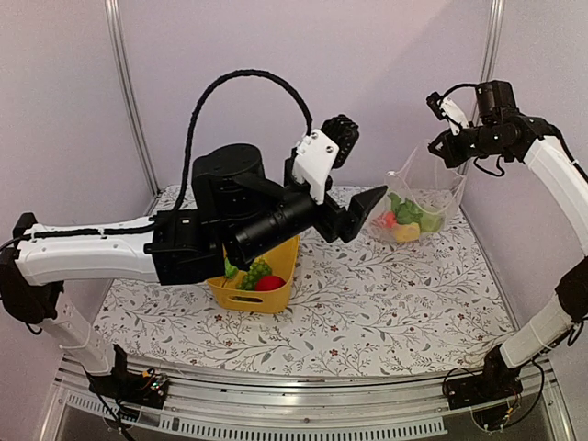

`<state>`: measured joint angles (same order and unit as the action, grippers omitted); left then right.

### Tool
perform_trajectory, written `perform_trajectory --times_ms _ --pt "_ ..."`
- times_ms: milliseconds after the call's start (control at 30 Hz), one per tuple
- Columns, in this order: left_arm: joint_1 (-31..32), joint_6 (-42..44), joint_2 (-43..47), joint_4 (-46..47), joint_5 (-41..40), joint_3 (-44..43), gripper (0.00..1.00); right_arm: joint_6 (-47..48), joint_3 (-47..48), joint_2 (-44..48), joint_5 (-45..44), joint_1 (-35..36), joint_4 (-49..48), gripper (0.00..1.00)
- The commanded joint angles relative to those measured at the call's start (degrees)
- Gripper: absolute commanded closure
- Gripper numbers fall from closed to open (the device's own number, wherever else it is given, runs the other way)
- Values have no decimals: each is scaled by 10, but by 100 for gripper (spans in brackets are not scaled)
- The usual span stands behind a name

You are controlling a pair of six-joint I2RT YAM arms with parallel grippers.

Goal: Place the food in the zip-top bag and seal the zipper
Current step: Adjust the zipper food storage bag at the center of the board, then pick up the fake vegetable from the bin.

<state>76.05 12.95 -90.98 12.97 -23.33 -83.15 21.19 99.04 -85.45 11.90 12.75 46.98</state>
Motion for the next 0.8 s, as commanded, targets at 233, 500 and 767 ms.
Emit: perform_trajectory --times_ms 233,500,767 --pt "-113 -246 62 -153 -48 111 22 -17 -226 42 106 23 -61 100" --pt "-169 -305 76 -292 -35 119 22 -10 -274 78 159 24 -77 100" --pt "-250 -319 71 -378 25 117 24 7 -326 90 241 18 -139 100"
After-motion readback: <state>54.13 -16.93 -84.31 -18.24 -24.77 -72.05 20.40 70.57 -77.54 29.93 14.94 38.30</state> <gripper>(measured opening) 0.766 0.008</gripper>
